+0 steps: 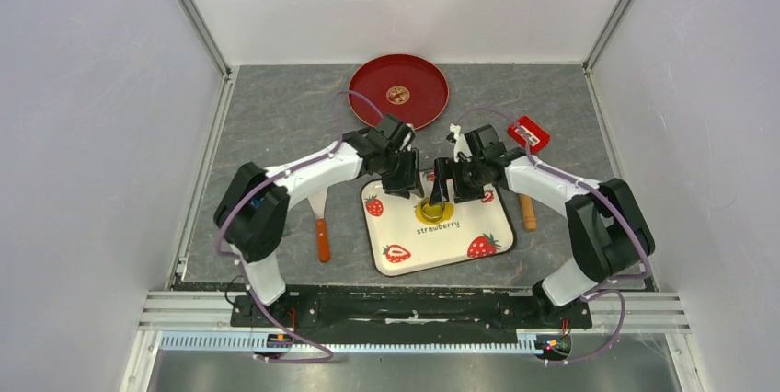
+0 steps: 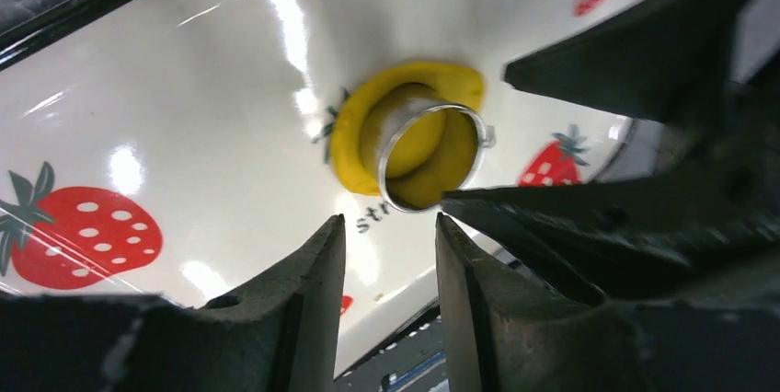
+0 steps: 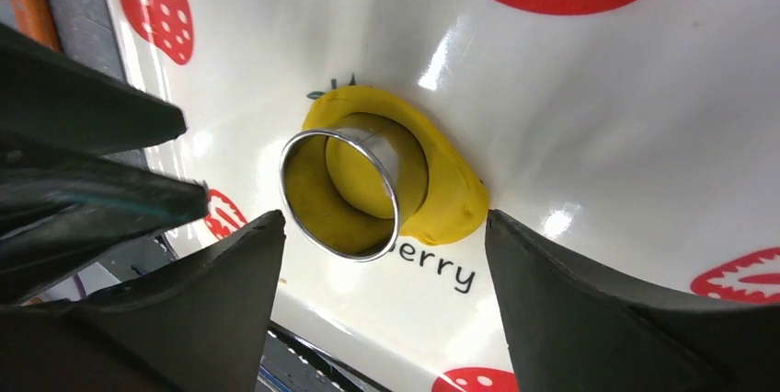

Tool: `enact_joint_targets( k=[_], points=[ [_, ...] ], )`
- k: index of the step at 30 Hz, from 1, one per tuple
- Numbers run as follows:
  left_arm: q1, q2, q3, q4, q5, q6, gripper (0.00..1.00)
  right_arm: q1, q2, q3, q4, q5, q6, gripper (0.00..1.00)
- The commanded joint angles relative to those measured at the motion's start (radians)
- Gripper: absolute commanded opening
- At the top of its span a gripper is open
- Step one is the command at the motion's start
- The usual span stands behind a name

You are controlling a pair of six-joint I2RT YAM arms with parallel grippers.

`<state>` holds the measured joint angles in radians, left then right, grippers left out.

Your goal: Roll out the dumpling wrappers from the dough

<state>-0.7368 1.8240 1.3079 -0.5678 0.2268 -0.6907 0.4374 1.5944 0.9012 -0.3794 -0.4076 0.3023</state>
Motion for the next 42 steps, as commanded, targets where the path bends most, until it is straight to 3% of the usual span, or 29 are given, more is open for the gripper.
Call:
enact_joint_targets(
  k=[1,9,15,20,29,36,42],
  points=[
    [0.03,-0.143,-0.067,0.141,0.117,-0.014,0.46,-0.005,-0.079,0.047,-0.006,0.01,-0.014,0.84],
    [0.193,-0.364,-0.414,0.449,0.303,-0.167,0.49,-0.018,-0.163,0.003,0.0,0.004,-0.005,0.94],
    [0.296,-0.468,-0.545,0.316,0.292,-0.083,0.49,-0.05,-0.229,-0.081,0.031,-0.038,0.011,0.96],
    [0.304,-0.468,-0.54,0.101,0.123,0.025,0.49,-0.077,-0.281,-0.155,0.019,-0.016,-0.002,0.96],
    [0.304,-0.349,-0.652,0.246,0.16,0.021,0.47,-0.121,-0.324,-0.25,0.022,-0.01,0.001,0.92],
    [0.301,-0.296,-0.676,0.369,0.213,0.014,0.38,-0.189,-0.304,-0.295,0.092,-0.108,0.024,0.88],
    [0.301,-0.249,-0.627,0.343,0.134,0.064,0.11,-0.226,-0.255,-0.311,0.123,-0.122,0.014,0.82]
  ],
)
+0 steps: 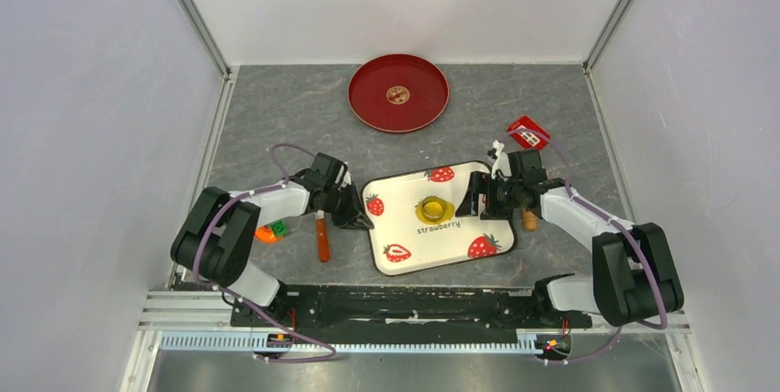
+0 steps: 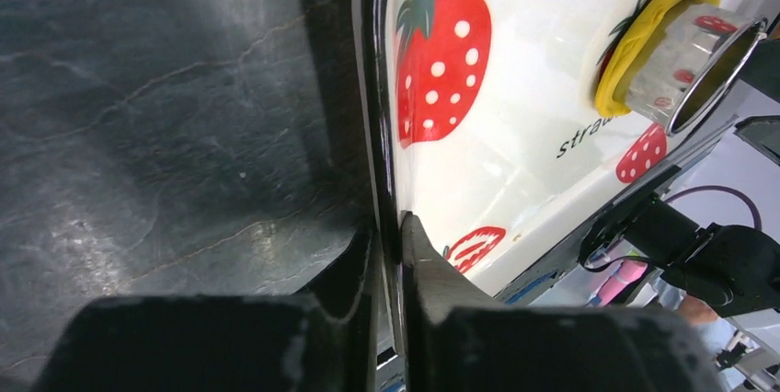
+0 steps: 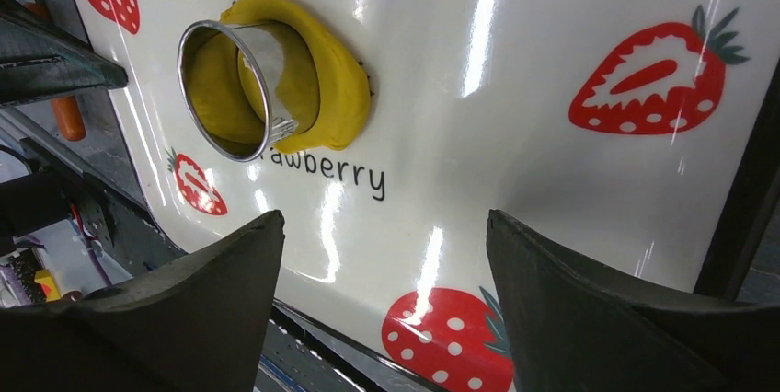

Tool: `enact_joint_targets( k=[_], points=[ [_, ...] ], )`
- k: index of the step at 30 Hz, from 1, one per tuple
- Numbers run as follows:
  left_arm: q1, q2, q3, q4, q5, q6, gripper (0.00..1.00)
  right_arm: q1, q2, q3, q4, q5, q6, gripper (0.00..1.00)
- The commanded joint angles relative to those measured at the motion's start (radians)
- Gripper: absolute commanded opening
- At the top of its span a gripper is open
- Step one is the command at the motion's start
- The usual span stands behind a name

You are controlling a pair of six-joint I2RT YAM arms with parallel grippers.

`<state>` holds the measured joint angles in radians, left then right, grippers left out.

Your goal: Roll out the dumpling wrappers from the dough

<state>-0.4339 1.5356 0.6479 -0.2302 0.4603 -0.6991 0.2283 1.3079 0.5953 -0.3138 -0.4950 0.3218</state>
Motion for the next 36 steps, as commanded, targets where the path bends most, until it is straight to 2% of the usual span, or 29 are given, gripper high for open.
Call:
enact_joint_targets(
  k=[1,4,8,12,15,23,26,36],
  points=[
    [-0.002,0.05,0.047,-0.011,-0.124,0.087,0.08,-0.02,0.043,-0.003,0.058,-0.035,-0.01,0.8],
    [-0.002,0.086,0.077,-0.027,-0.165,0.108,0.03,-0.024,0.083,0.004,0.06,-0.023,-0.022,0.77],
    [-0.002,0.115,0.087,-0.011,-0.183,0.115,0.02,-0.025,0.145,0.018,0.067,-0.002,-0.034,0.72],
    [-0.002,0.102,0.059,0.029,-0.186,0.106,0.02,-0.026,0.197,0.032,0.067,0.044,-0.039,0.62],
    [-0.002,0.103,0.056,0.035,-0.185,0.106,0.02,-0.026,0.235,0.043,0.066,0.06,-0.045,0.5],
    [-0.002,0.1,0.049,0.046,-0.186,0.104,0.02,-0.024,0.312,0.058,0.087,0.044,-0.047,0.38],
    [-0.002,0.098,0.046,0.049,-0.184,0.102,0.02,-0.018,0.334,0.061,0.096,0.032,-0.045,0.29],
    [-0.002,0.096,0.045,0.051,-0.187,0.102,0.02,0.042,0.41,0.074,0.113,0.026,-0.03,0.24]
  ],
)
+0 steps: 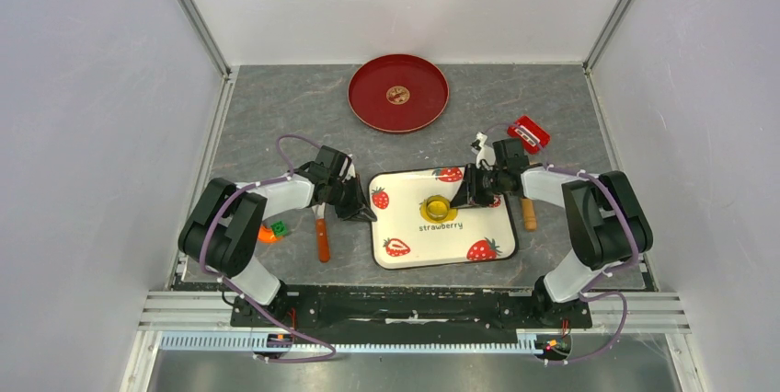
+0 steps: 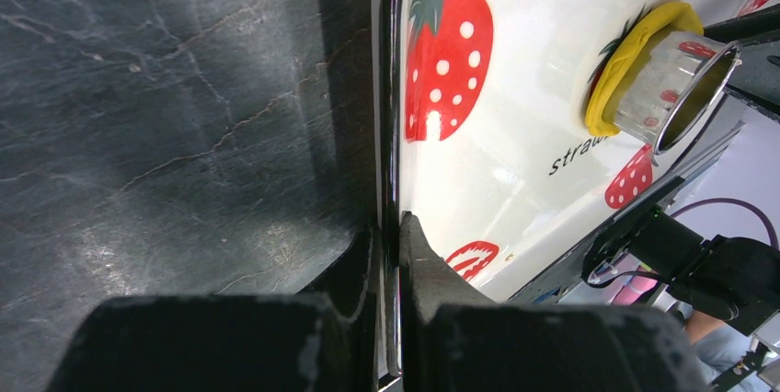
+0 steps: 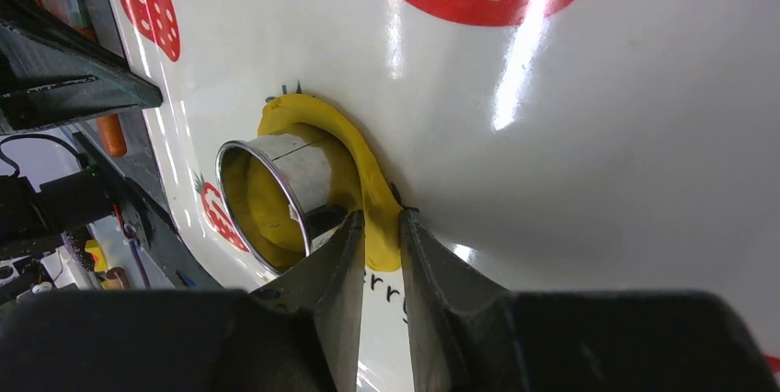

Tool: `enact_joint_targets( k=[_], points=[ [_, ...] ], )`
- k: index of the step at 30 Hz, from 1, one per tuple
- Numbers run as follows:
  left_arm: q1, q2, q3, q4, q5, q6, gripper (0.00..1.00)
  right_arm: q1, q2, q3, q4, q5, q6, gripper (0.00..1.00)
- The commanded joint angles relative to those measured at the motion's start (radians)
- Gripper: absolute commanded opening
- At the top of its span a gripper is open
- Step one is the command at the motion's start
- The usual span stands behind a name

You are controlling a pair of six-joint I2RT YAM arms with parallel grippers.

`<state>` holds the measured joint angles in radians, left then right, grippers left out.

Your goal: Roll out the dumpling wrappers from the dough

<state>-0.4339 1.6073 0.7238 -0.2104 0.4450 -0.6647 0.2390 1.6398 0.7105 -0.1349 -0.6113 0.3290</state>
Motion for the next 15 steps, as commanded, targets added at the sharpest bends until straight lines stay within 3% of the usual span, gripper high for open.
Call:
enact_joint_targets(
  k=[1,10,15],
  points=[
    [-0.002,0.025,-0.032,0.031,-0.172,0.067,0.02,0.033,0.079,-0.043,-0.065,0.142,-0.039,0.23],
    [-0.002,0.025,-0.034,0.033,-0.171,0.066,0.02,0.034,0.03,-0.06,-0.057,0.111,-0.056,0.0],
    [-0.003,0.025,-0.034,0.034,-0.171,0.067,0.02,0.028,-0.049,-0.064,-0.072,0.103,-0.047,0.0]
  ],
)
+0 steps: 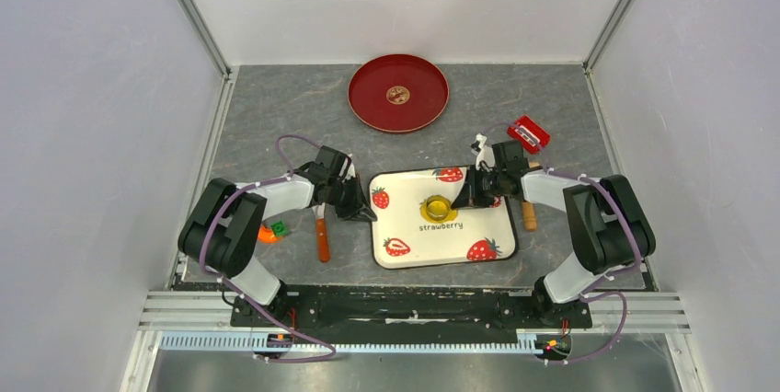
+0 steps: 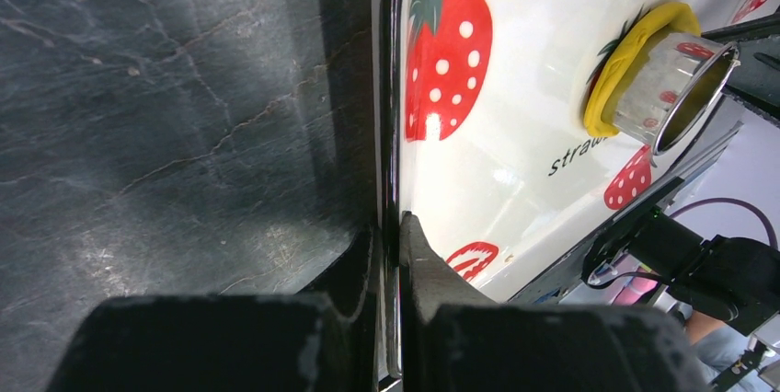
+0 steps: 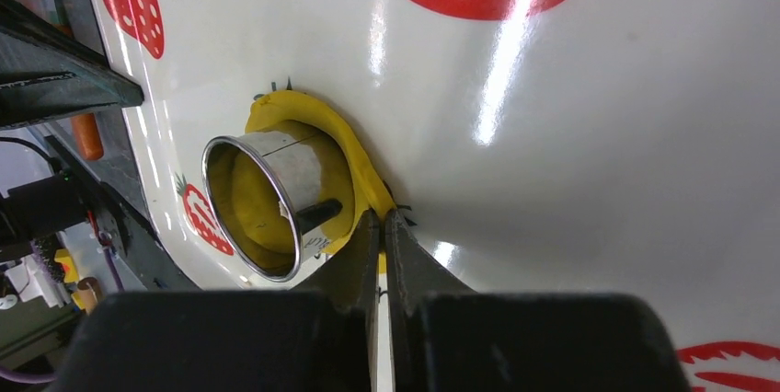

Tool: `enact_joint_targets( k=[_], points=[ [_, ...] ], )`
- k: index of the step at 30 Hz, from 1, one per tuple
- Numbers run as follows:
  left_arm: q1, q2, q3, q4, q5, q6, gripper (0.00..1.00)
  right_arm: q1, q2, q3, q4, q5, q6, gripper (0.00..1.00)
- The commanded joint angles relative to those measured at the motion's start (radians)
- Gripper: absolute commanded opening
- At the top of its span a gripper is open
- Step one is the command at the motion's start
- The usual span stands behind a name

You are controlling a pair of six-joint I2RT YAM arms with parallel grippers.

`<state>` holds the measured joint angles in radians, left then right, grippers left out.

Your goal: Roll out the dumpling wrappers from the dough

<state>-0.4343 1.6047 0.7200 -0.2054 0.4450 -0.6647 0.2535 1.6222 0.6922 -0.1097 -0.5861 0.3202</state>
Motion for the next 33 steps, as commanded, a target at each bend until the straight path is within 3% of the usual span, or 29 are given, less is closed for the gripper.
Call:
enact_joint_targets(
  k=[1,19,33],
  points=[
    [-0.001,0.027,-0.031,0.029,-0.171,0.066,0.02,0.008,-0.045,-0.049,-0.098,0.08,-0.036,0.0],
    [-0.001,0.029,-0.03,0.031,-0.172,0.065,0.02,-0.049,-0.127,0.021,-0.121,0.074,-0.002,0.0],
    [-0.001,0.032,-0.031,0.032,-0.172,0.064,0.02,-0.053,-0.229,-0.072,-0.144,0.073,0.0,0.02]
  ],
)
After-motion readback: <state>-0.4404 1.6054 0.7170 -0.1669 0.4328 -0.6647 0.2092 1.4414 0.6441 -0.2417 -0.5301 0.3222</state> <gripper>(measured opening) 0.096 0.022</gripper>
